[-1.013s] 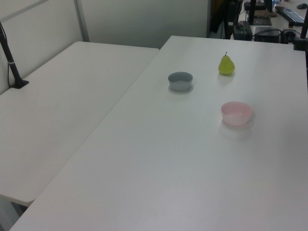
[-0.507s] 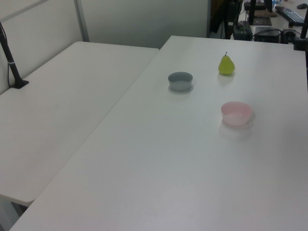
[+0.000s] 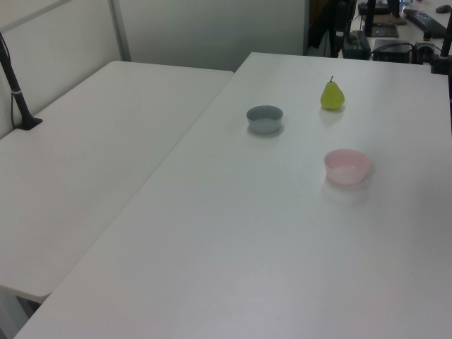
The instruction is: Place the pear in the bowl
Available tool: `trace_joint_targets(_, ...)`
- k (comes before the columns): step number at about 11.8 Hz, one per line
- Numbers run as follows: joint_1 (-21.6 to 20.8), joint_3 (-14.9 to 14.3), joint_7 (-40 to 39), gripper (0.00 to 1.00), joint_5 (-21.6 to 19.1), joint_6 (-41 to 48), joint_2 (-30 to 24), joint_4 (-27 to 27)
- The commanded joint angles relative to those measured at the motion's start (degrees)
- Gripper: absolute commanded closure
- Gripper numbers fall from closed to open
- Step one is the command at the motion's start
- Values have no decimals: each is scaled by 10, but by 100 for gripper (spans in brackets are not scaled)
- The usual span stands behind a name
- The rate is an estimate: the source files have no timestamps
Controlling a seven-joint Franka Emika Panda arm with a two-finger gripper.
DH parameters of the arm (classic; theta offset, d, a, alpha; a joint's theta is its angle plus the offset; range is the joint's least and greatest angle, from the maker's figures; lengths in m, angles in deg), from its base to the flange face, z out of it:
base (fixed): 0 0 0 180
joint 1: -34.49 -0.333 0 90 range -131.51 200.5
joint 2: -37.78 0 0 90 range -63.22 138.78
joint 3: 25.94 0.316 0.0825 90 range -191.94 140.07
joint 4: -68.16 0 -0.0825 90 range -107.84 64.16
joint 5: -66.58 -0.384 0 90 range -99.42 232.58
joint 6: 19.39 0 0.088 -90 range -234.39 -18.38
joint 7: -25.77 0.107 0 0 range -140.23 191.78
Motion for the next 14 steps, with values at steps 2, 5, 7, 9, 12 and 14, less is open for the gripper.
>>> trace_joint_targets(2,48,8,-212,0,11,-11,-10,-12)
trace_joint_targets(5,82,8,-288,0,53,-25,17,3)
trace_joint_targets(7,109,6,-292,0,53,-83,32,-2)
trace_joint_targets(9,123,2,-307,0,55,-113,64,-2)
trace_joint_targets(12,158,0,-308,0,62,-192,110,-24)
trace_joint_targets(14,173,0,-289,0,64,-233,149,-30)
